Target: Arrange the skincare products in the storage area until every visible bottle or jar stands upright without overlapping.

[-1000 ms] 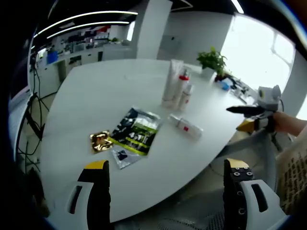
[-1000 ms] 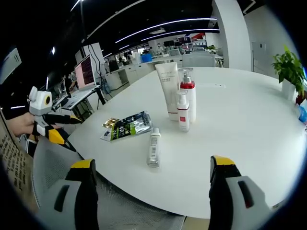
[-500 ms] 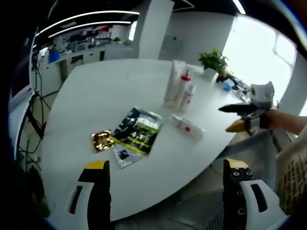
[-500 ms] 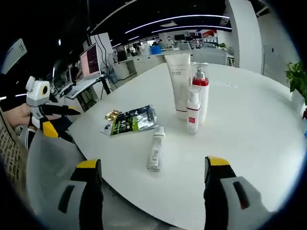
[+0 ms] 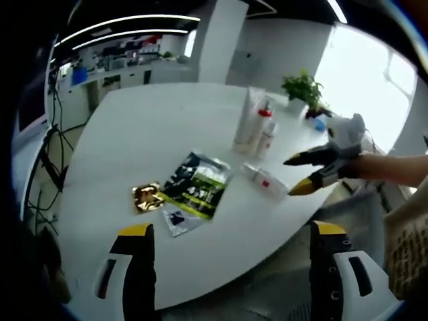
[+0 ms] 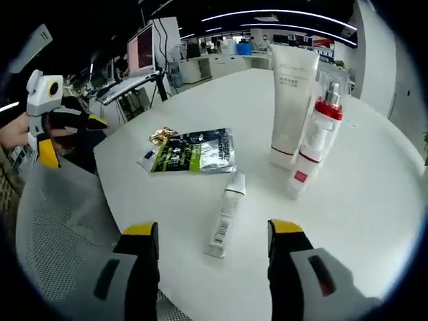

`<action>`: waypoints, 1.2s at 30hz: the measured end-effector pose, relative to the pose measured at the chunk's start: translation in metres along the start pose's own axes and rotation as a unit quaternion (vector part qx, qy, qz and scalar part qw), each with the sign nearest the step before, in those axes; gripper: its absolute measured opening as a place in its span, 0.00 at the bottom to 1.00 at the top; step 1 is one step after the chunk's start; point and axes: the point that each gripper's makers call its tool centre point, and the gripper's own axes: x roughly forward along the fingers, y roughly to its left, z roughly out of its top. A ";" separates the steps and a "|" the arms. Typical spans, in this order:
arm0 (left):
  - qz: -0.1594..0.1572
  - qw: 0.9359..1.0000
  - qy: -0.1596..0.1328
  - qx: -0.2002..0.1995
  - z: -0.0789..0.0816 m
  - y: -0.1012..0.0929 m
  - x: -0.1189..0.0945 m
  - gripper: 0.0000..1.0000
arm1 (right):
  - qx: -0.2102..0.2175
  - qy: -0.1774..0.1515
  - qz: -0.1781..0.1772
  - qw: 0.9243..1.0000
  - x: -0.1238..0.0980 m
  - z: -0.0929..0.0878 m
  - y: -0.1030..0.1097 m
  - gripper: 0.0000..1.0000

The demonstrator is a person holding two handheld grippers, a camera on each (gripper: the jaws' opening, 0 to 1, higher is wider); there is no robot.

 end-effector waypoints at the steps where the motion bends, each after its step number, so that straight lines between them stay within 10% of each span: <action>1: 0.000 1.000 0.001 -0.001 -0.001 0.000 0.000 0.94 | -0.001 0.001 0.000 1.000 0.001 0.000 0.000 0.64; 16: 0.005 1.000 0.001 -0.019 -0.004 0.005 0.004 0.93 | -0.012 0.059 -0.023 0.998 0.032 -0.010 -0.015 0.32; 36: 0.006 1.000 -0.004 -0.025 -0.001 0.003 0.004 0.93 | -0.054 0.074 -0.034 0.995 0.038 -0.015 -0.021 0.19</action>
